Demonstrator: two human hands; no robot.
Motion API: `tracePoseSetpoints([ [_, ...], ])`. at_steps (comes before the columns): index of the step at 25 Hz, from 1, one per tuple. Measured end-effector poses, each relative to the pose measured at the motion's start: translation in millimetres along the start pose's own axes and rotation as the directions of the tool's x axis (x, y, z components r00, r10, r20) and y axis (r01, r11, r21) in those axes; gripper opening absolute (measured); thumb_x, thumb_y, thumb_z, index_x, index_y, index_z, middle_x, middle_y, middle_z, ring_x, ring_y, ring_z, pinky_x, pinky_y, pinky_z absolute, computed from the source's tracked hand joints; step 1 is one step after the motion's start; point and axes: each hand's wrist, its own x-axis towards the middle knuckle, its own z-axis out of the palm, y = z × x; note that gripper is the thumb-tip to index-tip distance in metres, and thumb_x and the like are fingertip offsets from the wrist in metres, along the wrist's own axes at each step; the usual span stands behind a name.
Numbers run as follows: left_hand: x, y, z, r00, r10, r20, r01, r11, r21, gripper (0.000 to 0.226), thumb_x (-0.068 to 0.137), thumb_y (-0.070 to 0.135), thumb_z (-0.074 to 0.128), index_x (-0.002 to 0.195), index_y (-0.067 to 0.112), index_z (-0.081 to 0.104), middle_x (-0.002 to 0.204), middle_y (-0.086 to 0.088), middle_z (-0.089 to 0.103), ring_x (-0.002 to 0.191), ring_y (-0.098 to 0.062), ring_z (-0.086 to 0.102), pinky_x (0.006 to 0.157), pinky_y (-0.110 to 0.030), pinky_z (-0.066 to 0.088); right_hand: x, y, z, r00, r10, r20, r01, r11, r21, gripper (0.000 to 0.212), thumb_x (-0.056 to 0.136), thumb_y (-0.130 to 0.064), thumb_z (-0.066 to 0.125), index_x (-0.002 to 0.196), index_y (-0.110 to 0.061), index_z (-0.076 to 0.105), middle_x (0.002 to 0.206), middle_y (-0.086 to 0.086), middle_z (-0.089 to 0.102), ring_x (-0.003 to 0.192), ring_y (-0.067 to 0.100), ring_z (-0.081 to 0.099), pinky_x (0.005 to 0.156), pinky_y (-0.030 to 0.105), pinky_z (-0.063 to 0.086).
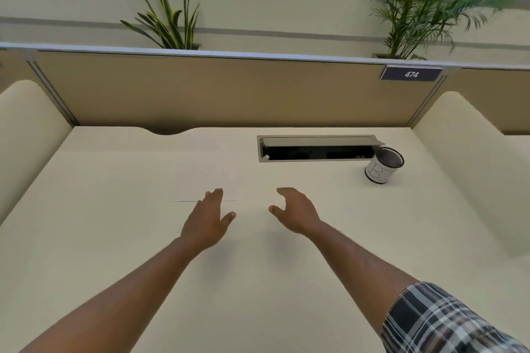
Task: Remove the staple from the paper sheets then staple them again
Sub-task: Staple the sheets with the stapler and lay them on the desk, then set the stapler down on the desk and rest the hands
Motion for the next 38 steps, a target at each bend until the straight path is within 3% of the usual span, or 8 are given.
tracePoseSetpoints([
  [8,-34,80,71,0.989,0.141,0.038,-0.145,0.982,0.118,0.073,0.103,0.047,0.043,0.159,0.012,0.012,0.168,-0.006,0.013,0.155,-0.028,0.011,0.124,-0.039,0.016,-70,95,-17,0.998,0.013,-0.054,-0.019,0.995,-0.096,0.064,0.100,-0.041,0.058,0.156,-0.018,0.038,0.164,-0.001,0.037,0.151,0.021,0.033,0.120,0.035,0.033],
  [15,-34,127,140,0.962,0.250,0.106,-0.264,0.953,0.151,0.075,0.103,0.049,0.039,0.160,0.010,0.010,0.169,-0.006,0.006,0.157,-0.024,0.001,0.126,-0.037,0.005,-113,175,-40,0.978,0.138,-0.156,-0.140,0.990,-0.007,0.045,0.096,-0.031,0.066,0.138,-0.018,0.060,0.140,0.000,0.058,0.122,0.021,0.061,0.098,0.034,0.049],
  [21,-17,153,183,0.951,0.268,0.156,-0.290,0.946,0.142,0.076,0.103,0.049,0.038,0.160,0.010,0.006,0.170,-0.004,-0.001,0.157,-0.022,-0.003,0.126,-0.035,0.001,-122,229,-56,0.963,0.218,-0.161,-0.223,0.975,-0.013,0.034,0.095,-0.029,0.066,0.127,-0.019,0.066,0.126,-0.001,0.063,0.104,0.018,0.068,0.091,0.034,0.052],
  [29,28,176,223,0.942,0.288,0.172,-0.319,0.928,0.192,0.077,0.103,0.047,0.040,0.160,0.010,0.005,0.170,-0.005,-0.003,0.157,-0.023,-0.003,0.126,-0.036,0.002,-93,261,-56,0.939,0.303,-0.161,-0.308,0.951,-0.008,0.026,0.097,-0.027,0.062,0.119,-0.017,0.071,0.118,0.002,0.071,0.111,0.023,0.066,0.094,0.033,0.050],
  [38,58,181,247,0.933,0.346,0.097,-0.359,0.902,0.241,0.075,0.100,0.055,0.022,0.161,0.013,0.011,0.170,-0.003,0.004,0.157,-0.022,0.002,0.127,-0.041,0.008,-74,265,-49,0.943,0.273,-0.190,-0.280,0.960,-0.006,0.016,0.092,-0.032,0.067,0.098,-0.021,0.076,0.101,-0.002,0.071,0.094,0.020,0.067,0.078,0.029,0.047],
])
